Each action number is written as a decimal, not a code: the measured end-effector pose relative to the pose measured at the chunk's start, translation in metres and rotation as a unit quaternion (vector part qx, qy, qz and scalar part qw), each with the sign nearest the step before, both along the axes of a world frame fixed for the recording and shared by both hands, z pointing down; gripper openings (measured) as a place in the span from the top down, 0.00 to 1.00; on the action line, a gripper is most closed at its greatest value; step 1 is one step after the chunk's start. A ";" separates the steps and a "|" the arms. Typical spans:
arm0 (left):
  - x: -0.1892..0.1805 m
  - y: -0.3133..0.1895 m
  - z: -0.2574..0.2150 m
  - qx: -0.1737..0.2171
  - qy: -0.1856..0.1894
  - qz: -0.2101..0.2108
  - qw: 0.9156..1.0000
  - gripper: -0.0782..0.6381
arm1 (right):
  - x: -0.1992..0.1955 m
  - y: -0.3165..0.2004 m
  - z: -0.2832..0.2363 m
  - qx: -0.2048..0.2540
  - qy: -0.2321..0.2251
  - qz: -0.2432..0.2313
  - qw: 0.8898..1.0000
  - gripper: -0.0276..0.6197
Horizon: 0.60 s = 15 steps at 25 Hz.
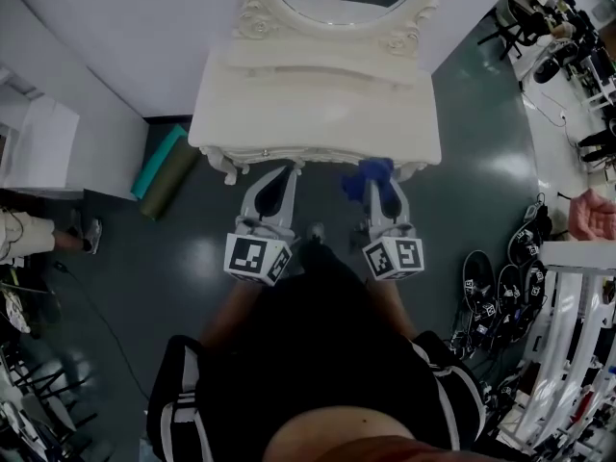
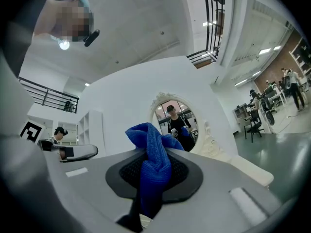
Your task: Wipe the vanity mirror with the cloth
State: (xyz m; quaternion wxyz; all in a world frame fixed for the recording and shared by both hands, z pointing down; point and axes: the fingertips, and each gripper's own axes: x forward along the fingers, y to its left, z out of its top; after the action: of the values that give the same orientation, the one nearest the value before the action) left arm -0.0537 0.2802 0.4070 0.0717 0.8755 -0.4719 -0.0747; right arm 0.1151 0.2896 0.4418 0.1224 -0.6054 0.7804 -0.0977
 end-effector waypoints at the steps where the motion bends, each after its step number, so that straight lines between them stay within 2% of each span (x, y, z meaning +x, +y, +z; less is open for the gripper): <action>1: 0.006 -0.011 0.001 -0.001 0.001 -0.001 1.000 0.88 | 0.004 -0.011 -0.001 0.001 0.003 -0.003 1.000 0.87; 7: 0.039 -0.065 -0.002 0.004 -0.002 -0.020 1.000 0.88 | 0.036 -0.069 -0.002 0.001 0.004 -0.017 1.000 0.87; 15: 0.056 -0.106 -0.011 0.000 -0.002 -0.044 0.999 0.88 | 0.054 -0.121 -0.008 0.004 0.003 -0.044 0.999 0.87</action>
State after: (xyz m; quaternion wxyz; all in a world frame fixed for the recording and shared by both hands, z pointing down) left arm 0.0025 0.1743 0.3960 0.0678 0.8540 -0.5102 -0.0761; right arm 0.1688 0.1681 0.4341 0.1186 -0.5704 0.8069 -0.0980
